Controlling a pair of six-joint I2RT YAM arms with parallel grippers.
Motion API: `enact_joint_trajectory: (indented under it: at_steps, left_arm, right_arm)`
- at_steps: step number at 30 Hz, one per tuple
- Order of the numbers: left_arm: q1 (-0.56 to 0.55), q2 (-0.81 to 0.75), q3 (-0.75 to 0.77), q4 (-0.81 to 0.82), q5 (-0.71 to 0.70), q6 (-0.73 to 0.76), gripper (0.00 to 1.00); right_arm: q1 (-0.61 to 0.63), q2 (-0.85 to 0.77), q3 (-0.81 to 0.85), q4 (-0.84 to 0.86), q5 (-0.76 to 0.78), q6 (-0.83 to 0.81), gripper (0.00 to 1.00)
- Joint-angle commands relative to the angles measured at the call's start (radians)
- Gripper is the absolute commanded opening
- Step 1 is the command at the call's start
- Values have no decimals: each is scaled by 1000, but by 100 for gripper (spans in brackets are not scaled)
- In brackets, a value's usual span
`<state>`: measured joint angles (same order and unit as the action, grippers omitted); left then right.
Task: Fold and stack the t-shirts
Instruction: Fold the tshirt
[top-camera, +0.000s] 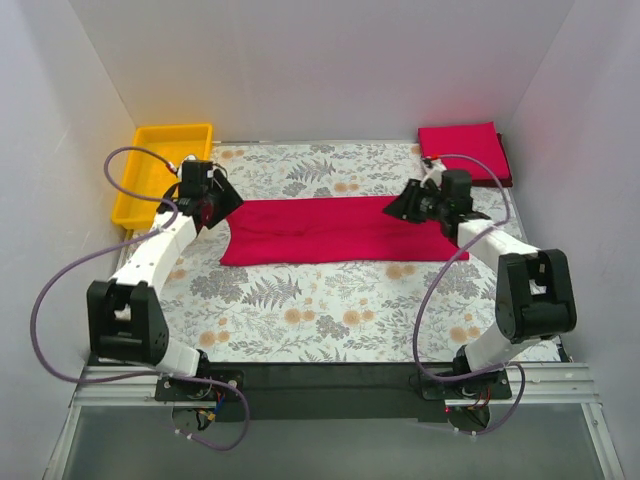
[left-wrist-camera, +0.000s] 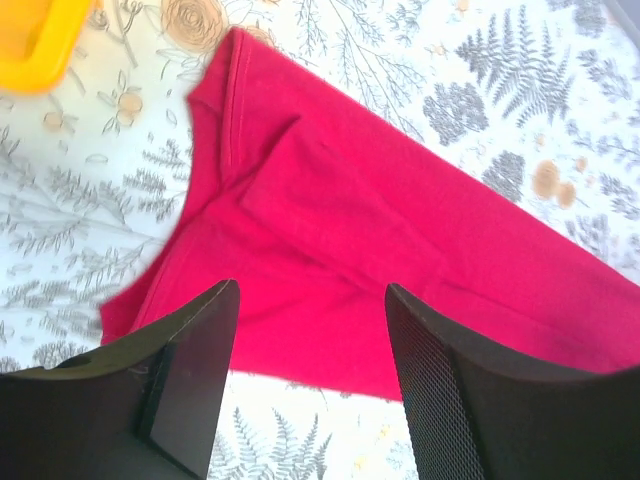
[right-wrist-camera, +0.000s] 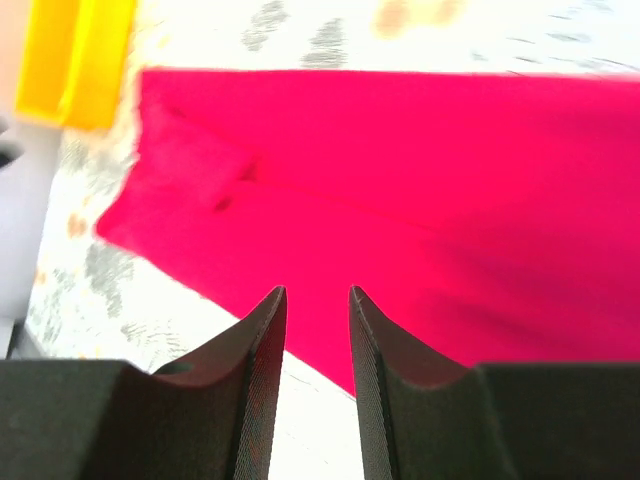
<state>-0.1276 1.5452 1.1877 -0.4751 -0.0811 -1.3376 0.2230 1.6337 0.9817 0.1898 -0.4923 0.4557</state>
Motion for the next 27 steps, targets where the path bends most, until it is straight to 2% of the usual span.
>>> enact_joint_trajectory:
  at_steps: [1, 2, 5, 9, 11, 13, 20, 27]
  left_arm:
    - [-3, -141, -152, 12, -22, -55, 59]
    - [-3, -160, -234, 30, -7, -66, 59]
    - [-3, -197, -322, 82, 30, -98, 54]
    - [-4, -174, -324, 110, 80, -109, 32]
    - [-3, -159, -330, 131, 101, -123, 28]
    - [-3, -139, -352, 139, 52, -156, 22]
    - [42, -16, -392, 133, -43, -285, 17]
    - [100, 56, -436, 115, -26, -342, 14]
  right_arm:
    - [-125, -83, -141, 0, 9, -26, 38]
    - [-184, -115, -194, 7, 1, -28, 39]
    - [-288, -149, -253, 33, -31, -20, 39]
    - [-352, -143, -291, 60, -72, -11, 38]
    - [-364, -130, -299, 72, -77, -9, 38]
    - [-381, -109, -314, 83, -71, -6, 37]
    - [-480, 12, -380, 143, -84, 30, 36]
    - [-583, 72, -454, 163, -91, 87, 35]
